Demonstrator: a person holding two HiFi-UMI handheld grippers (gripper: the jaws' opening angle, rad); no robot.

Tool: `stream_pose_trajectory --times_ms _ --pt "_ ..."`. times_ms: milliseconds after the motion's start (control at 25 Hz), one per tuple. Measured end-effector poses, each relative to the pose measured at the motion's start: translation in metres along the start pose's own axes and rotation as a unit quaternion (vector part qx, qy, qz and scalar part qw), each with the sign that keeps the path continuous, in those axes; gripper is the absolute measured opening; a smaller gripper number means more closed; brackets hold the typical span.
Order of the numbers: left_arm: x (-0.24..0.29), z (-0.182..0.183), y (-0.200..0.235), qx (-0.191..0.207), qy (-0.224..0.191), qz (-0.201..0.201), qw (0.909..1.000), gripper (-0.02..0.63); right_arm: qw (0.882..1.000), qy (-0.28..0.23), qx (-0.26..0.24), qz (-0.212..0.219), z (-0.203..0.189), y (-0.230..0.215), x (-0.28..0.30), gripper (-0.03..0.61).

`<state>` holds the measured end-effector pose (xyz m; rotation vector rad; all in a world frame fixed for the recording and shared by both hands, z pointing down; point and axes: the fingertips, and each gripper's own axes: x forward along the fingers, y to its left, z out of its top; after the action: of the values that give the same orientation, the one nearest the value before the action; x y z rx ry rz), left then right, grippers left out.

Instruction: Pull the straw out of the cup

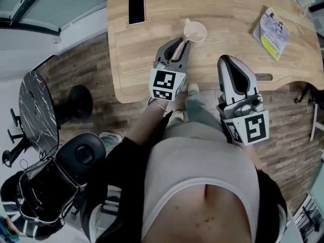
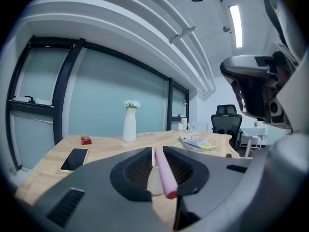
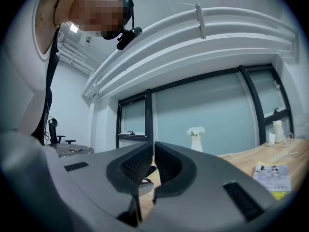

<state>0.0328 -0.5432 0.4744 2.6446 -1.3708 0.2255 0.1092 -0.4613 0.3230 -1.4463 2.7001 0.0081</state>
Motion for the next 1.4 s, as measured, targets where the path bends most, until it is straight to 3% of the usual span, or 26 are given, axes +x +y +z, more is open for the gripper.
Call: stream_pose_trajectory --times_ms 200,1400 --pt "-0.002 0.002 0.002 0.002 -0.002 0.003 1.0000 0.040 1.000 0.000 0.002 0.002 0.003 0.003 0.000 0.031" --pt "-0.020 0.010 0.006 0.004 -0.015 0.006 0.9999 0.037 1.000 -0.008 0.002 0.010 0.005 0.018 0.000 0.031"
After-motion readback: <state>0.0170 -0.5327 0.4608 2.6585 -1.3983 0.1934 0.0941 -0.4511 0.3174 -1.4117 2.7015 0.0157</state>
